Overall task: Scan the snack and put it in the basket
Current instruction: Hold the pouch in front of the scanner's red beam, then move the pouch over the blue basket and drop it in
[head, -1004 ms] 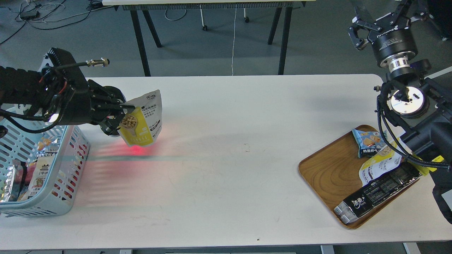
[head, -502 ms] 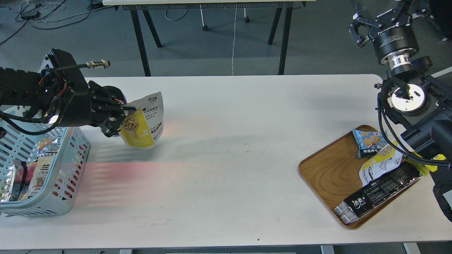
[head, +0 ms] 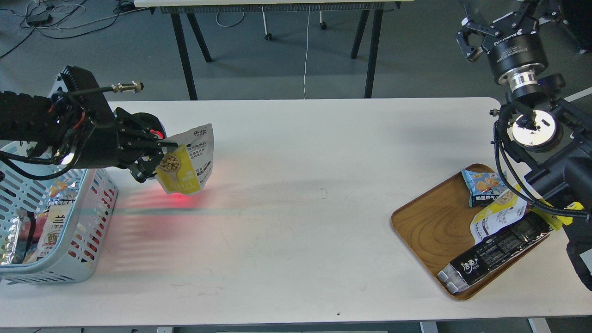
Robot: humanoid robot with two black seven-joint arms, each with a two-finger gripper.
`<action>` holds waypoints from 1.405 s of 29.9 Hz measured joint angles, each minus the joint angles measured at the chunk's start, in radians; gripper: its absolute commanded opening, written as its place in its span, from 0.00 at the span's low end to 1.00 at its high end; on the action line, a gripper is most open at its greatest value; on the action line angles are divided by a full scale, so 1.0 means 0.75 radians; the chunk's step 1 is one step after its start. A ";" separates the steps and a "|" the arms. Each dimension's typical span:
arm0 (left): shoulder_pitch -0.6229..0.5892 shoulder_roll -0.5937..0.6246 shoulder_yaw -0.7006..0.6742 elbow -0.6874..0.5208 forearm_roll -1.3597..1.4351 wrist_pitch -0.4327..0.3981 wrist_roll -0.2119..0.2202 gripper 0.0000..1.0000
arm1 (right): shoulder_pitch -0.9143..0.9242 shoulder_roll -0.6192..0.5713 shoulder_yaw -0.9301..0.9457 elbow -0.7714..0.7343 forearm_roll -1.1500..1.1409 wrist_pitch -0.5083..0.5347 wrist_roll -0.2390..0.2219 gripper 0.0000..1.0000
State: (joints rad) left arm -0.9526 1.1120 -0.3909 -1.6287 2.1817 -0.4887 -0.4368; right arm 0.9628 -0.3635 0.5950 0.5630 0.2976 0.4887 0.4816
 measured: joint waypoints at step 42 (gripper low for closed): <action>-0.002 0.484 -0.145 -0.162 0.000 0.000 -0.069 0.00 | 0.022 0.027 0.000 -0.002 0.000 0.000 0.000 0.99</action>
State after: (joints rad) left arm -0.9541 1.4752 -0.5000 -1.7504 2.1816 -0.4886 -0.4887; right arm 0.9791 -0.3432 0.5952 0.5612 0.2975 0.4887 0.4819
